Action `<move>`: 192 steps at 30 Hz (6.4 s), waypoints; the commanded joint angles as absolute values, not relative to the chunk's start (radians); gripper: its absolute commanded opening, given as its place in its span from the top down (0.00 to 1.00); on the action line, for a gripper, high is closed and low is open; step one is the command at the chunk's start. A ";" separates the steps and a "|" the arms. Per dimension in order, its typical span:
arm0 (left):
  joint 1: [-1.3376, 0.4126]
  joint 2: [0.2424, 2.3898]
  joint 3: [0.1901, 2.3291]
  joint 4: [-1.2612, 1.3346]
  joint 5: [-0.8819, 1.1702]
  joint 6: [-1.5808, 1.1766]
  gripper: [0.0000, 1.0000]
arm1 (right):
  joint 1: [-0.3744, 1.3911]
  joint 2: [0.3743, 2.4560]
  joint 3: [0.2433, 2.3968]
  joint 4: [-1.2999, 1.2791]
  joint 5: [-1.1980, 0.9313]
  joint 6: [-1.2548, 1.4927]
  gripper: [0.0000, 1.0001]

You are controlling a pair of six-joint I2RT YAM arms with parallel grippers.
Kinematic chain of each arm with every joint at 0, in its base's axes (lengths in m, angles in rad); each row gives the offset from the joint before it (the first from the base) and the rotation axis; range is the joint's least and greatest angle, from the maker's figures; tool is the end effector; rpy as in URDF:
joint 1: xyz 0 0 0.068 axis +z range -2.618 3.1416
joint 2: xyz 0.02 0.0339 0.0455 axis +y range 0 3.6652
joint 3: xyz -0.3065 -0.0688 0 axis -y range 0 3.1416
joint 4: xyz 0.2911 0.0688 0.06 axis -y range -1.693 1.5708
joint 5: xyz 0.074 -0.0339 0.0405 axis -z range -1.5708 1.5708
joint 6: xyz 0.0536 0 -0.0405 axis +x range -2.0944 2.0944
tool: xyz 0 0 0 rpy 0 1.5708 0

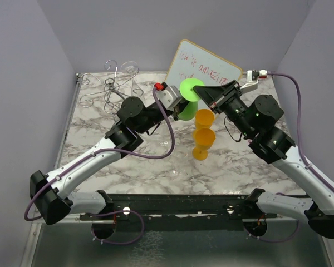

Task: Place the wine glass upside down on the wine glass rack

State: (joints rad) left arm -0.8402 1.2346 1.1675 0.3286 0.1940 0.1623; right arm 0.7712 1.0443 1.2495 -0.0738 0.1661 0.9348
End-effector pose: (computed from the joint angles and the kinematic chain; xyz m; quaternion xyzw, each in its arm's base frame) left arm 0.2163 -0.2569 0.4759 0.3586 0.4946 -0.3181 0.7250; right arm 0.1959 0.1780 0.5132 0.1158 0.6496 0.5285 0.5341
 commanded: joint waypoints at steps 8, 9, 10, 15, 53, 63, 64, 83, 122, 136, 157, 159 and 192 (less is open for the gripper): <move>-0.845 1.147 1.097 0.346 0.100 -0.054 0.13 | 0.775 0.996 1.151 0.111 0.233 0.985 0.99; -0.845 1.134 1.090 0.337 0.093 -0.092 0.10 | 0.776 0.993 1.140 0.130 0.251 0.977 0.99; -0.845 1.119 1.085 0.328 0.087 -0.137 0.09 | 0.775 0.991 1.131 0.144 0.267 0.967 0.99; -0.846 1.077 1.114 0.266 0.014 -0.437 0.06 | 0.776 0.967 1.081 0.200 0.312 0.927 0.99; -0.745 1.190 1.313 0.098 0.155 -0.870 1.00 | 0.777 0.966 1.063 0.219 0.153 0.878 0.83; -0.701 1.166 1.327 0.170 0.218 -0.745 1.00 | 0.775 0.886 1.012 0.218 0.244 0.830 0.31; -0.689 1.171 1.339 0.173 0.236 -0.733 1.00 | 0.776 0.876 1.008 0.220 0.250 0.823 0.30; -0.332 1.447 1.728 0.224 0.463 -0.734 1.00 | 0.776 0.810 0.960 0.228 0.325 0.767 0.27; 0.296 1.336 1.294 0.133 0.505 -1.242 1.00 | 0.776 0.889 1.029 0.087 0.275 0.764 0.28; 0.293 1.314 1.249 0.141 0.551 -1.369 1.00 | 0.775 0.900 1.035 0.094 0.260 0.764 0.28; 0.212 1.418 1.275 0.193 0.609 -1.439 1.00 | 0.776 0.897 1.009 0.148 0.210 0.782 0.29; 0.211 1.437 1.284 0.202 0.612 -1.441 1.00 | 0.776 0.896 1.008 0.148 0.212 0.784 0.29; 0.204 1.494 1.408 0.057 0.427 -1.273 1.00 | 0.775 0.876 0.989 0.151 0.252 0.777 0.29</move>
State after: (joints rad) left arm 0.2070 1.5280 1.3701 0.1310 0.5125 -1.3544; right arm 0.7715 0.8936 1.0046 0.1402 0.2306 0.7860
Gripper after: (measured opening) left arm 0.008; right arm 0.709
